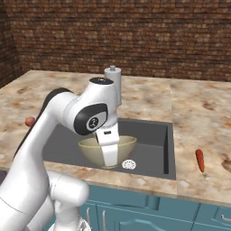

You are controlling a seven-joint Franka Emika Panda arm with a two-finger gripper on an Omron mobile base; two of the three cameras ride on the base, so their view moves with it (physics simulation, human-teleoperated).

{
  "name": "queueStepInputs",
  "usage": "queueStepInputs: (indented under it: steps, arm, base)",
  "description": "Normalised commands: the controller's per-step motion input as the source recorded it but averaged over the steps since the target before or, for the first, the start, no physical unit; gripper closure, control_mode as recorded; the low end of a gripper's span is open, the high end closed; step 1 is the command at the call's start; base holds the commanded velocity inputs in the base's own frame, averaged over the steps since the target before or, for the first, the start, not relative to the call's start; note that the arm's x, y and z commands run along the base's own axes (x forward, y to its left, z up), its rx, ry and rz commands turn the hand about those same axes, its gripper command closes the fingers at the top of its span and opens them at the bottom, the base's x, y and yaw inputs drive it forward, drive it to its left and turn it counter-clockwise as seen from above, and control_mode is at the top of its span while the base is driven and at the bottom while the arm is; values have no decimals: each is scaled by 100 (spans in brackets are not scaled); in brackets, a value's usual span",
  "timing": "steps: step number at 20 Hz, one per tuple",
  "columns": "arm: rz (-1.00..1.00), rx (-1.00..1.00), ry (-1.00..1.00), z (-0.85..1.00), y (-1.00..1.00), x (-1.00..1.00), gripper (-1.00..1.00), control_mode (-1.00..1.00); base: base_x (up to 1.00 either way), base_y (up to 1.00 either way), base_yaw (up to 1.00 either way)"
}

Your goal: Remove the carrot and onion from the sink. Then move the bowl and cup from the counter to the sink for washing.

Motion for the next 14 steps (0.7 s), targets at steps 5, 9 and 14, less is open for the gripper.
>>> queueStepInputs:
  steps: [5, 9, 14]
  arm:
    - [12, 6, 0, 0, -16, 20, 100, -100]
    - [4, 13, 0, 0, -13, 26, 100, -100]
    - [0, 16, 0, -4, -14, 28, 100, -100]
  base:
    - [0, 0, 0]
    - [0, 0, 0]
    - [0, 0, 0]
